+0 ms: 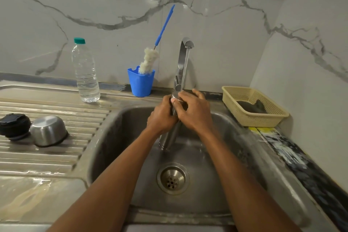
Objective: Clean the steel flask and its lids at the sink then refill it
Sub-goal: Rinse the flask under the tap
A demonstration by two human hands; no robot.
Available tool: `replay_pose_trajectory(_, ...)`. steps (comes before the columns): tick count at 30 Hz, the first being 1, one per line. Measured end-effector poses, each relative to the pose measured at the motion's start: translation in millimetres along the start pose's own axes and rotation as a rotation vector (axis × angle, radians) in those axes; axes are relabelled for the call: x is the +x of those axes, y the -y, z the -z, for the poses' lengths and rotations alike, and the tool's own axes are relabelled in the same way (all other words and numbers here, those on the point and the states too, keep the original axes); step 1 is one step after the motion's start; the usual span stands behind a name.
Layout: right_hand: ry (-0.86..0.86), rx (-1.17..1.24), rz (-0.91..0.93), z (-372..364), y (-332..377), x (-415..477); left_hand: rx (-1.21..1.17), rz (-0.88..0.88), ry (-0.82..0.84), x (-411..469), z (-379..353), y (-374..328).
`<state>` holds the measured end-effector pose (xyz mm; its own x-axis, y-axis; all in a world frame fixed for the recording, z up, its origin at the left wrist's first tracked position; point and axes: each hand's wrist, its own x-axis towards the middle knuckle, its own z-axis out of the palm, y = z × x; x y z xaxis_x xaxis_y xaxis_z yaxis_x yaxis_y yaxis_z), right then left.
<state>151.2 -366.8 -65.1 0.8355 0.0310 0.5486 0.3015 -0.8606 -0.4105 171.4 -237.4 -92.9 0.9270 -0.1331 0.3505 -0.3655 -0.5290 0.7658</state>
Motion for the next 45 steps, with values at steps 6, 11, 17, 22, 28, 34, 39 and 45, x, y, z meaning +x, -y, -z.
replay_pose_trajectory(6,-0.205,0.355,-0.052,7.0,0.0,1.1,-0.041,0.011,0.001,5.0,4.5,1.5)
replay_pose_trajectory(11,0.106,0.396,-0.381,4.7,-1.7,2.3,-0.094,-0.030,0.063,5.6,1.8,-2.8)
replay_pose_trajectory(17,-0.028,0.590,-0.474,2.5,-2.9,10.2,-0.132,-0.038,0.060,6.8,1.8,-5.8)
replay_pose_trajectory(22,-0.195,0.846,-0.631,13.2,-5.7,16.1,0.246,0.165,0.156,6.8,5.3,9.9)
replay_pose_trajectory(28,-0.287,1.179,-0.860,22.8,-20.1,11.9,0.016,0.455,0.045,5.1,16.2,12.5)
replay_pose_trajectory(34,-0.153,1.460,-1.018,30.1,-26.5,0.5,-0.767,0.566,0.055,7.4,26.5,9.7)
replay_pose_trajectory(39,0.130,1.313,-1.082,41.1,-38.3,-13.1,-1.103,0.528,-0.110,14.4,29.3,9.7)
replay_pose_trajectory(45,0.512,1.004,-0.848,50.9,-40.4,-20.1,-1.129,0.538,-0.191,19.2,29.0,4.1)
